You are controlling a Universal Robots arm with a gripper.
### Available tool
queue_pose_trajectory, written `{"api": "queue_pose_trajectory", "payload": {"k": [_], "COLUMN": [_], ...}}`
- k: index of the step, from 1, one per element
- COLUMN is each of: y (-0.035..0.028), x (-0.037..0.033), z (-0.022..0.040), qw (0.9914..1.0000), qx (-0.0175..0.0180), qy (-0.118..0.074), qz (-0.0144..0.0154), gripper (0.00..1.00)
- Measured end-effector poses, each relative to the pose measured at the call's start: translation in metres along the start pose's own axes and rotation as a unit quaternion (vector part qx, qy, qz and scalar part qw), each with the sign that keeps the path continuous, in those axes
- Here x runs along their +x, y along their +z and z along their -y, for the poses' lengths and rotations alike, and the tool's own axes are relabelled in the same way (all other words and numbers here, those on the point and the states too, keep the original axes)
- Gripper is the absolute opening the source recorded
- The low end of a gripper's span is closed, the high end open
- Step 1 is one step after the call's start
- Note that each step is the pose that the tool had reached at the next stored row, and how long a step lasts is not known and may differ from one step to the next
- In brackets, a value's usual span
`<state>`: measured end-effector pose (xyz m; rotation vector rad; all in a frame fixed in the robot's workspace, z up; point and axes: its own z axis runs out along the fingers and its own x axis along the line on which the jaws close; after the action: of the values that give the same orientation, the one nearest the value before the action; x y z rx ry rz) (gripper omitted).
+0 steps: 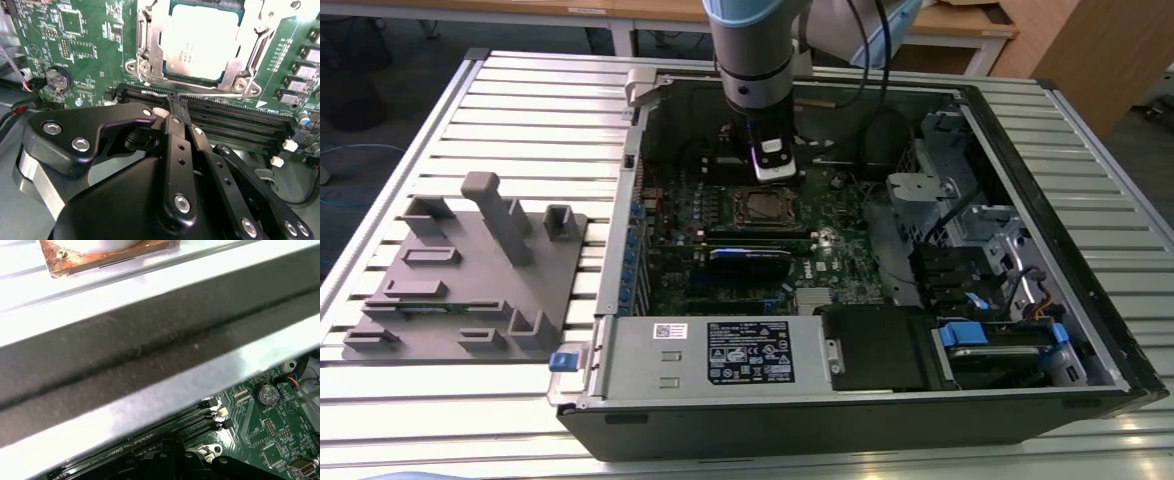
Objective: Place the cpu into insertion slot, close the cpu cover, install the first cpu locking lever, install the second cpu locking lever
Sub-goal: 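Install the first cpu locking lever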
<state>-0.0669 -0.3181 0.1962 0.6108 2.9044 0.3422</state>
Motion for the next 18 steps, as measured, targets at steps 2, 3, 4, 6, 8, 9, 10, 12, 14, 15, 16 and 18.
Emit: {"api": "queue_pose_trajectory", "payload": {"k": [2,3,4,6,8,9,10,12,14,15,16,18], "y": [0.0,0.0,0.0,0.0,0.0,0.0001,0.0004,0.0013,0.0015,0.0015,0.0015,0.0016], "x": [0.0001,0.0001,0.0,0.0,0.0,0.0,0.0001,0.0004,0.0004,0.0004,0.0004,0.0005], "z": [0.0,0.0,0.0,0.0,0.0001,0.0001,0.0002,0.0005,0.0006,0.0006,0.0006,0.0006], "qw": [1.0,0.99999,0.99999,0.99998,0.99996,0.99995,0.99994,0.9999,0.99989,0.99989,0.99989,0.99989], "qx": [0.0011,0.0018,0.0025,0.0037,0.0048,0.0046,0.004,0.0024,0.0021,0.002,0.002,0.002], "qy": [0.0,-0.001,-0.001,-0.002,-0.002,-0.003,-0.003,-0.004,-0.005,-0.005,-0.005,-0.005], "qz": [0.0015,0.0025,0.0034,0.0052,0.0073,0.0086,0.0102,0.0133,0.0138,0.0138,0.0138,0.0139], "gripper": [0.11,0.11,0.11,0.11,0.11,0.11,0.11,0.11,0.11,0.11,0.11,0.11]}}
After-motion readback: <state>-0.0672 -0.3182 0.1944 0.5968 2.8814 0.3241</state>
